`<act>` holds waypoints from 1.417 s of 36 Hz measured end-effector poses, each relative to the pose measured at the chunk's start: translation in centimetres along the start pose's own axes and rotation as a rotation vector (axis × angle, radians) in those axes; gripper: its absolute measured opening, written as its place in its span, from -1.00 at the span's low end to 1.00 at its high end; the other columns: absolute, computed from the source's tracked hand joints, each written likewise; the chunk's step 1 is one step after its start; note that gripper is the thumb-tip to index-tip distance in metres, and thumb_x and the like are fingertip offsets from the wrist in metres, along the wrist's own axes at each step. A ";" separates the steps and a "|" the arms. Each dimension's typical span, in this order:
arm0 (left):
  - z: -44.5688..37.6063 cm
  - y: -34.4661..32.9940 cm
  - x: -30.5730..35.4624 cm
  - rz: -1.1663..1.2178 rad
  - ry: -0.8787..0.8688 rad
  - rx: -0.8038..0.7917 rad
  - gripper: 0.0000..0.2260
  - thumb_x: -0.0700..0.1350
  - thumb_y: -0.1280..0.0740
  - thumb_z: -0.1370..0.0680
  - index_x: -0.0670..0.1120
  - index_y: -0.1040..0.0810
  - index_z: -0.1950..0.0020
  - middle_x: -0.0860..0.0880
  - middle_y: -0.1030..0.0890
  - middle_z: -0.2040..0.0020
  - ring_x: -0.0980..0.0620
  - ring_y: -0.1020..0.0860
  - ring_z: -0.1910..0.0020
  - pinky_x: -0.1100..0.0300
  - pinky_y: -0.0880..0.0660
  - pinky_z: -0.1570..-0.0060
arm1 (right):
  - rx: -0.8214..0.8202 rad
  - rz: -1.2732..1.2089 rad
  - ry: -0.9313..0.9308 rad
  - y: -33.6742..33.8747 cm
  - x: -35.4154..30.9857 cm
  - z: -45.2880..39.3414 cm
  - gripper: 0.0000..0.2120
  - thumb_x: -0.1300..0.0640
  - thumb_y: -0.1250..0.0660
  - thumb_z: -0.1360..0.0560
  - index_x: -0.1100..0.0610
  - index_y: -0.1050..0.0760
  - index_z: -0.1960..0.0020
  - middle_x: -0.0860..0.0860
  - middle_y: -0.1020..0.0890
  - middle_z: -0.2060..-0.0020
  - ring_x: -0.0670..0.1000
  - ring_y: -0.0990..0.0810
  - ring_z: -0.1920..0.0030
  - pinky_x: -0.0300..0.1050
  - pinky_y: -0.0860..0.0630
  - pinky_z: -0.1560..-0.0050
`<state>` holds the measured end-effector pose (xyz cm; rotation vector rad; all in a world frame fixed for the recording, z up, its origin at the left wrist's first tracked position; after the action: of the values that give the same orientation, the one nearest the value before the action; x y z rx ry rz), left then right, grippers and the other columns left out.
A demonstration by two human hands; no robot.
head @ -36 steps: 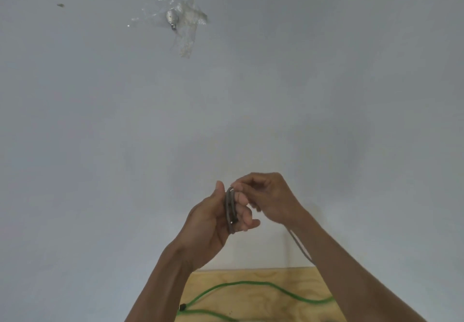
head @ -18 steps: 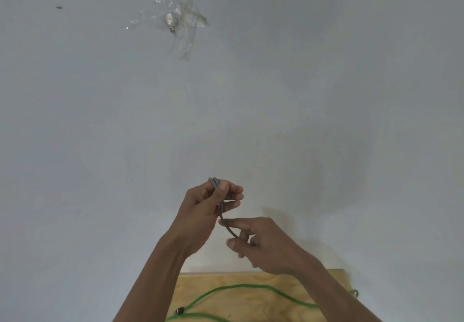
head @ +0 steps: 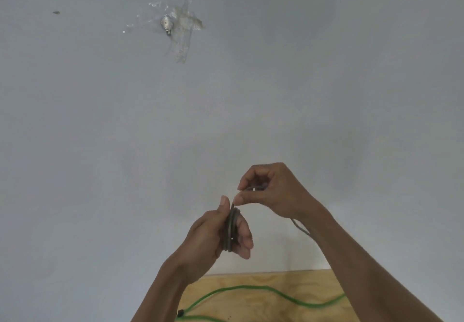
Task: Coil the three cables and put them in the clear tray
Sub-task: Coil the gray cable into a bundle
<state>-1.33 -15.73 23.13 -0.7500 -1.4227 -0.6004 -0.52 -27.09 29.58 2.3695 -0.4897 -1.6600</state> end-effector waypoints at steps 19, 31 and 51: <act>-2.3 4.6 2.9 0.130 -0.145 0.168 -0.40 0.15 -0.01 -0.63 -0.32 -0.57 -0.20 -0.24 -0.64 0.02 -0.15 -0.60 0.03 -0.03 -0.56 -0.09 | -0.062 0.032 -0.187 -6.0 4.7 6.1 -0.84 -0.01 -0.33 -0.60 0.03 -0.64 -0.01 -0.08 -0.55 0.48 -0.13 -0.48 0.47 -0.28 -0.43 0.33; -0.7 -0.3 0.6 -0.016 0.078 -0.154 -0.31 0.25 0.02 -0.60 -0.34 -0.61 -0.04 -0.33 -0.62 0.06 -0.19 -0.60 0.11 0.02 -0.53 -0.01 | -0.045 -0.026 -0.023 0.0 -0.6 1.0 -0.73 0.17 -0.67 -0.28 0.18 -0.57 0.25 0.16 -0.59 0.41 0.07 -0.53 0.34 0.01 -0.49 0.23; -2.6 -2.4 5.3 0.607 -0.143 -0.209 -0.39 0.18 -0.12 -0.59 -0.34 -0.56 -0.26 -0.25 -0.63 -0.03 -0.13 -0.62 0.02 0.07 -0.59 -0.08 | 0.013 -0.180 -0.202 -2.7 4.8 5.0 -0.74 -0.12 -0.26 -0.56 -0.12 -0.67 0.17 0.03 -0.67 0.33 0.01 -0.56 0.37 -0.07 -0.55 0.25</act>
<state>-1.14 -18.90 28.67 -1.3465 -1.1814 -0.2229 -3.28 -26.33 22.70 2.3272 -0.3284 -1.9931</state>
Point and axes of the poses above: each hand's wrist, its own z-axis away from the middle knuckle, its own y-axis out of the back of the hand, x = y × z, the point moved 10 cm from there along -z, towards the middle knuckle
